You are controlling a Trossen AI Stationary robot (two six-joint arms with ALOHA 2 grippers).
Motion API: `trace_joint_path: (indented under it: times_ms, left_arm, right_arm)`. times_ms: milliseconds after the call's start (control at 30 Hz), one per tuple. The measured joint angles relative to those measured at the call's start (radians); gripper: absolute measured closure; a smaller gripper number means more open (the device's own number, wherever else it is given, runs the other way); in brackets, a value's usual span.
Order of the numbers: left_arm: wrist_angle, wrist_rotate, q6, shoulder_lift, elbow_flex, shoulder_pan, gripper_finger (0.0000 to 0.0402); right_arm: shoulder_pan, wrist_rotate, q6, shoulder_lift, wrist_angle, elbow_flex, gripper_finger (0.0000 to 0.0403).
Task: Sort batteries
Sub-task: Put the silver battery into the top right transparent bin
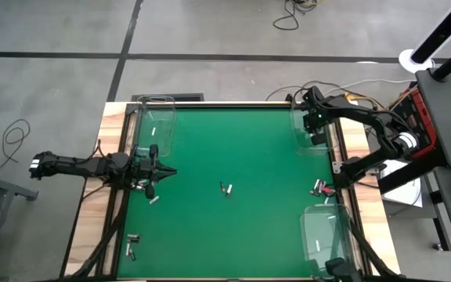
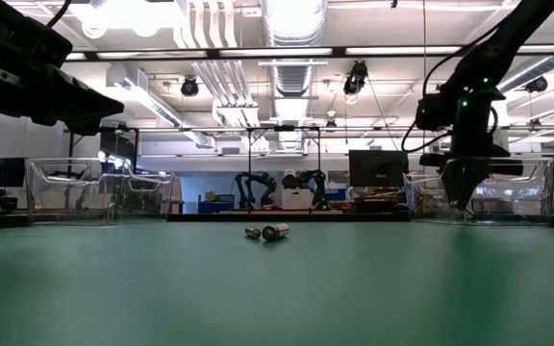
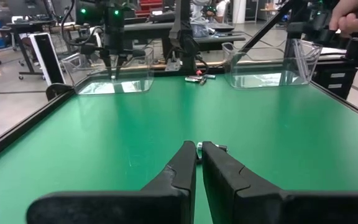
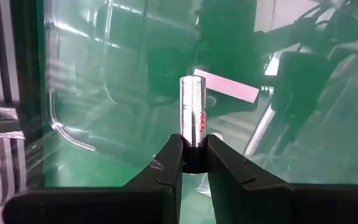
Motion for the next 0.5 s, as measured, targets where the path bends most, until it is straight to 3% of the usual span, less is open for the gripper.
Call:
trace_joint_path:
  times_ms: [500]
  left_arm:
    - [0.002,-0.031,0.0,0.0,0.0,0.0,0.0393]
  right_arm:
    - [0.003,-0.003,-0.002,-0.012,-0.037,-0.002,0.026]
